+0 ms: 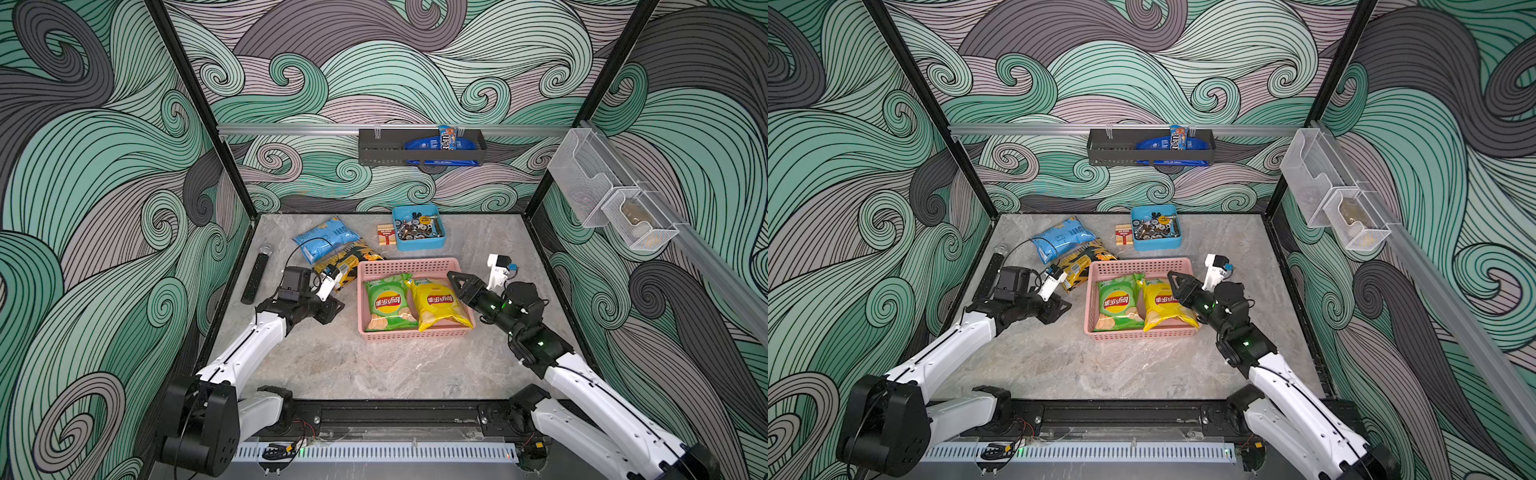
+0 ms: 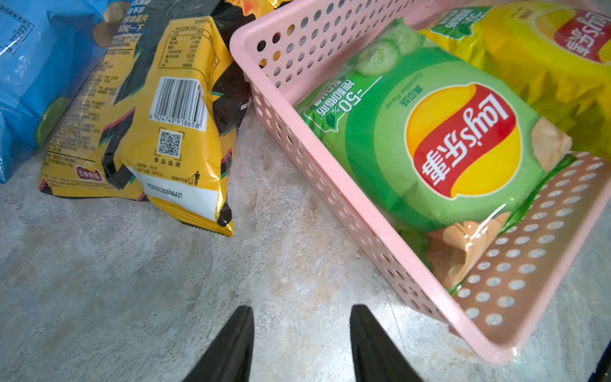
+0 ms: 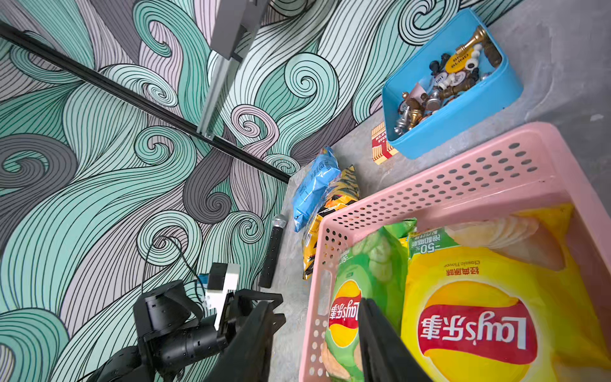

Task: Put the potato chips into the basket
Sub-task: Place the potato chip in the basket.

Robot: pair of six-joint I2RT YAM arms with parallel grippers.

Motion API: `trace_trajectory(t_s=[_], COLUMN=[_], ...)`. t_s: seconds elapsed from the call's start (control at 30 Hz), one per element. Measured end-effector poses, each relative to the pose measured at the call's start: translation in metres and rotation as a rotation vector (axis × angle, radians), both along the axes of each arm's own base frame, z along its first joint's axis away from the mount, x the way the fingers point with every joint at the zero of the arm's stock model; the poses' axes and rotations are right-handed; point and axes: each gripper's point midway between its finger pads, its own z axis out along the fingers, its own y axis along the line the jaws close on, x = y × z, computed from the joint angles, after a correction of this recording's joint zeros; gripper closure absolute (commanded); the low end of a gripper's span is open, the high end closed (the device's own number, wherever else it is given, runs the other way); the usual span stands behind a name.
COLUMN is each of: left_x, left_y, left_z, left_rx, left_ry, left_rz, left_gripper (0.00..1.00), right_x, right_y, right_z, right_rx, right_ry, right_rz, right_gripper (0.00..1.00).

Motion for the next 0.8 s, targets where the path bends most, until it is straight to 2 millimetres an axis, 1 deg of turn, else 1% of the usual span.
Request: trace_trajectory(t_s=[0.03,0.1,0.2,0.27,0.33,0.37,0.47,0.53,0.63,0.73,0.8], left_x=[0.0,0.0,0.0,0.0,0.0,0.0,0.0,0.0,0.0,0.0,0.0], left_y=[0.0,0.0,0.0,0.0,0.0,0.0,0.0,0.0,0.0,0.0,0.0], left_z=[0.0,0.0,0.0,0.0,0.0,0.0,0.0,0.0,0.0,0.0,0.0], left_rx=[0.0,0.0,0.0,0.0,0.0,0.0,0.0,0.0,0.0,0.0,0.0], left_ry=[0.0,0.0,0.0,0.0,0.0,0.0,0.0,0.0,0.0,0.0,0.0], left_rz=[0.0,0.0,0.0,0.0,0.0,0.0,0.0,0.0,0.0,0.0,0.0], left_gripper=[0.5,0.5,0.5,0.5,0.5,0.5,0.5,0.5,0.5,0.5,0.5], right_x=[0.0,0.0,0.006,0.012,0.014,0.012,0.003,-0.005,-0.015,-0.021,-0.023], right_y=[0.0,0.004,0.012,0.02,0.024,0.024,0.024,0.023,0.024,0.026,0.028], right_z=[0.004,0.005,-0.008,-0.027,-0.049,-0.061,-0.092,-0.105,-0.119,-0.136,-0.151], right_rx=[-0.008,-0.034,-0.094,-0.151,-0.21,-0.243,-0.346,-0.402,-0.472,-0.529,-0.572], right_ry=[-0.007,-0.002,0.052,0.116,0.184,0.218,0.303,0.337,0.367,0.401,0.431], right_rz=[0.005,0.026,0.068,0.101,0.131,0.145,0.189,0.215,0.252,0.287,0.31], right_gripper=[0.56,0.56,0.57,0.57,0.6,0.62,0.62,0.62,0.62,0.62,0.62])
